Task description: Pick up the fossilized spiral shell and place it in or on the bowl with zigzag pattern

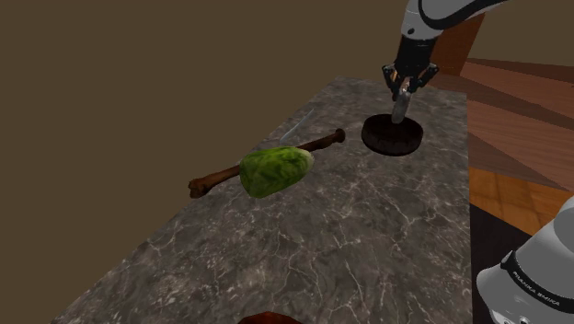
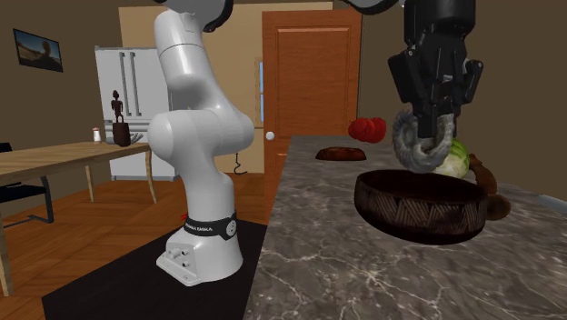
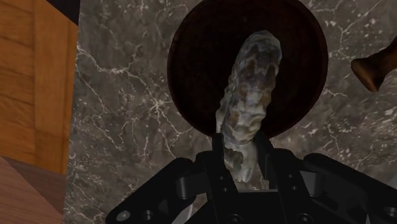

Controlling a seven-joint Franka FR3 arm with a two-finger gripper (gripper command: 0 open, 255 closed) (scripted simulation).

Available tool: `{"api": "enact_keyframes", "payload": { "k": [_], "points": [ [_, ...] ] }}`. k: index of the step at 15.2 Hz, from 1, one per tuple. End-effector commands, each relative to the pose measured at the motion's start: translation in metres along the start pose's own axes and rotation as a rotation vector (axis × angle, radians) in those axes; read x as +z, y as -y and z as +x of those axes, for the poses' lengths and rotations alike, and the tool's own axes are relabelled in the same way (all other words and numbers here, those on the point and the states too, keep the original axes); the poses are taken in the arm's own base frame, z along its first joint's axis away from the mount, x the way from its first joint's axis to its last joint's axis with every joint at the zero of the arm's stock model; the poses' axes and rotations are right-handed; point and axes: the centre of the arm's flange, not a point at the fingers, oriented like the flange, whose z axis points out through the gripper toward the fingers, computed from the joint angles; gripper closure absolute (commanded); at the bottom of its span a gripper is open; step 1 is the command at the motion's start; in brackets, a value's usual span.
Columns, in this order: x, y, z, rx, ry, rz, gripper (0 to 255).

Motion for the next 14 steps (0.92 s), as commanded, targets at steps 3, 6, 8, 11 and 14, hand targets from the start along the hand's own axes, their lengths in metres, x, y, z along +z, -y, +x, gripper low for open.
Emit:
{"api": "enact_keyframes", "payload": {
  "k": [3,6,8,11,14],
  "points": [
    [0.02,0.001,-0.004,0.0,-0.001,0.001,255],
    [0.025,0.001,-0.004,0.0,-0.001,0.001,255],
    [0.025,0.001,-0.004,0.0,-0.001,0.001,255],
    [0.025,0.001,-0.004,0.0,-0.001,0.001,255],
    [0.024,0.001,-0.004,0.0,-0.001,0.001,0]
  ]
}}
